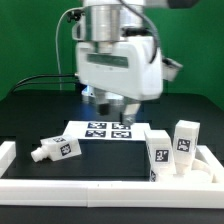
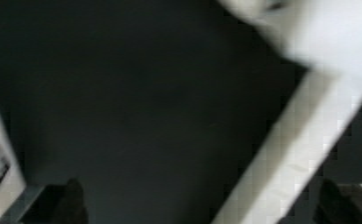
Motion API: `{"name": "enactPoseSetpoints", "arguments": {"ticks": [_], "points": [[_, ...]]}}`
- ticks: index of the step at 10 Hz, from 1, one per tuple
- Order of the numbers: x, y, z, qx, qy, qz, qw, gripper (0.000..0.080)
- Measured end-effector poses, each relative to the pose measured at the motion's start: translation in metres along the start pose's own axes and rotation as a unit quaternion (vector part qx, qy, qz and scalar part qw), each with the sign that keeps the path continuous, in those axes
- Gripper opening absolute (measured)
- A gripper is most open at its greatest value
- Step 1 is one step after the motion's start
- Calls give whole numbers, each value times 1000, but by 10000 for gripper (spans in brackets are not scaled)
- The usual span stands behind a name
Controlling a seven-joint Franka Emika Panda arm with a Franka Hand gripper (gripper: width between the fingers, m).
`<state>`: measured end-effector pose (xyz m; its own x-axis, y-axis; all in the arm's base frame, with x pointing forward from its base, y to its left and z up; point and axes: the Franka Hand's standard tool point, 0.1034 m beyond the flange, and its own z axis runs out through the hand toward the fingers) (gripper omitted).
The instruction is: Assemble stool
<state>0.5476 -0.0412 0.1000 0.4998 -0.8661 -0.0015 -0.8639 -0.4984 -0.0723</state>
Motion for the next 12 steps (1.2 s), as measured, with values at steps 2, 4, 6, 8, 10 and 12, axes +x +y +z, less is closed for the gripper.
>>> {"name": "enactPoseSetpoints", "arguments": {"ticks": [2,4,6,8,10,12], "points": [[-3,-4,2,-2,4,-30,1000,649],[-2,-1,4,-3,2,-24,1000,649],[10,29,14,6,-6,-17,1000,649],[26,76,27,0,-18,-25,1000,649],[23,84,31,-6,-22,-20,1000,649],[23,84,32,-6,-22,-20,1000,649]]}}
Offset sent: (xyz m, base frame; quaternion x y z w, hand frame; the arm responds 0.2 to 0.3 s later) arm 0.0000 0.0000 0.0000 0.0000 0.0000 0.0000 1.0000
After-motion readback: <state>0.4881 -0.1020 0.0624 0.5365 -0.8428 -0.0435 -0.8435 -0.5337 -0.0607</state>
